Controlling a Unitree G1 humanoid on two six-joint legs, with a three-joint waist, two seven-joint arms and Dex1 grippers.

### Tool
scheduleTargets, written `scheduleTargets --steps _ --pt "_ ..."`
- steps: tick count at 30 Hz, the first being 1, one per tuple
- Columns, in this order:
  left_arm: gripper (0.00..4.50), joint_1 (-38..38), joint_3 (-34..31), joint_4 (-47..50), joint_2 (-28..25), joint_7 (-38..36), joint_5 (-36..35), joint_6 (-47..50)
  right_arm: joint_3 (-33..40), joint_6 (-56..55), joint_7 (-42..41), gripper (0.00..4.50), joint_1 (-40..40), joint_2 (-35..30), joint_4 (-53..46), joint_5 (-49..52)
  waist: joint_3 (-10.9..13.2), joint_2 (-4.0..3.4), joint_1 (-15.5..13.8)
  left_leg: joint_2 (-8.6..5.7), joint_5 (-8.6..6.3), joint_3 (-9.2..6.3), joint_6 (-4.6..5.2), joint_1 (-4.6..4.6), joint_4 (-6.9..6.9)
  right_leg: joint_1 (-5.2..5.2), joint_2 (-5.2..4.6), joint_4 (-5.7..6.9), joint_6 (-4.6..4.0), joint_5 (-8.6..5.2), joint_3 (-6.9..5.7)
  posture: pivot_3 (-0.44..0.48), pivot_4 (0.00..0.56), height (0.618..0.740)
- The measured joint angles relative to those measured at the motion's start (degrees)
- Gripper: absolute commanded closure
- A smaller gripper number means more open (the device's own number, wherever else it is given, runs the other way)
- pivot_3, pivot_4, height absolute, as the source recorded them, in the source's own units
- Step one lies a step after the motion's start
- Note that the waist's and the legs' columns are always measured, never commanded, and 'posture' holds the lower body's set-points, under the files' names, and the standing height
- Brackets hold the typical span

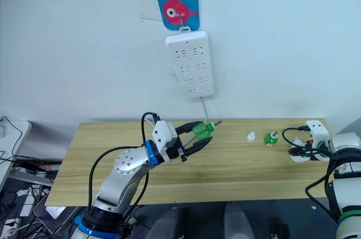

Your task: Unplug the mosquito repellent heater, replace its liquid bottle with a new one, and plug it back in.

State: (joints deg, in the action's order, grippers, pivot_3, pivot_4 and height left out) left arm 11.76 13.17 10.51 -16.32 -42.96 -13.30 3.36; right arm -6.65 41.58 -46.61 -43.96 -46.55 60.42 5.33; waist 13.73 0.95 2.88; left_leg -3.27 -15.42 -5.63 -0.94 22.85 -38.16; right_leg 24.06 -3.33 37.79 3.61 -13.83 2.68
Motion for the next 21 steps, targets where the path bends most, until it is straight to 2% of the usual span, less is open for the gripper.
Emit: scheduleTargets --steps 6,9,11,14,16,19,21 --pt "2.23 0.0 0.0 0.0 0.1 -0.2 0.0 0.0 0.8 1.5 -5.1 1.53 -0.1 -0.9 -0.5 0.0 0.1 -0.06 0.0 -0.02 0.0 -0.01 0.0 0.03 0.02 0.02 -0.01 -0.01 0.0 0.0 0.0 -0.043 0.265 0.74" --pt "2.23 -0.3 0.0 0.2 0.0 -0.6 -0.4 0.0 1.0 5.8 -11.8 1.53 -0.5 -4.4 -3.1 0.9 0.2 -0.19 0.0 -0.07 0.0 0.01 0.0 0.05 0.01 0.02 -0.05 -0.03 0.0 0.0 0.01 -0.052 0.265 0.74" --pt "2.23 -0.6 0.0 0.8 -0.1 -1.5 -1.6 0.0 0.8 11.1 -20.1 1.53 -0.8 -8.4 -7.6 3.2 0.2 -0.21 0.0 -0.03 0.0 -0.03 0.01 0.04 0.02 0.0 -0.04 -0.06 0.0 0.0 -0.04 -0.067 0.263 0.74" --pt "2.23 -1.3 0.2 2.4 -0.6 -3.7 -4.1 1.4 0.6 23.2 -33.8 1.53 0.6 -14.2 -19.0 11.5 0.2 -0.23 0.4 0.04 -0.01 -0.04 0.01 0.03 0.06 0.01 0.01 -0.1 0.0 -0.01 -0.06 -0.09 0.26 0.74" --pt "2.23 -1.4 0.8 3.1 -0.8 -5.2 -5.2 2.2 1.3 33.1 -39.1 1.53 1.1 -16.5 -25.8 18.5 0.2 -0.23 0.5 0.06 -0.01 -0.06 0.01 0.02 0.05 -0.01 0.02 -0.09 0.0 0.0 -0.08 -0.096 0.261 0.74" --pt "2.23 -0.8 2.1 3.2 -0.7 -6.9 -5.9 2.2 3.7 45.5 -40.5 1.53 1.5 -16.3 -32.8 27.8 0.2 -0.21 0.4 0.05 -0.01 -0.07 0.01 0.04 0.04 0.0 0.01 -0.09 0.0 0.0 -0.07 -0.102 0.261 0.74" --pt "2.23 0.5 2.6 3.3 -0.6 -8.1 -6.0 2.0 4.1 49.3 -39.2 1.53 1.7 -16.1 -36.2 34.4 0.2 -0.2 0.3 0.02 -0.01 -0.1 0.01 0.08 0.03 0.0 -0.01 -0.13 0.0 0.0 -0.11 -0.106 0.261 0.74"
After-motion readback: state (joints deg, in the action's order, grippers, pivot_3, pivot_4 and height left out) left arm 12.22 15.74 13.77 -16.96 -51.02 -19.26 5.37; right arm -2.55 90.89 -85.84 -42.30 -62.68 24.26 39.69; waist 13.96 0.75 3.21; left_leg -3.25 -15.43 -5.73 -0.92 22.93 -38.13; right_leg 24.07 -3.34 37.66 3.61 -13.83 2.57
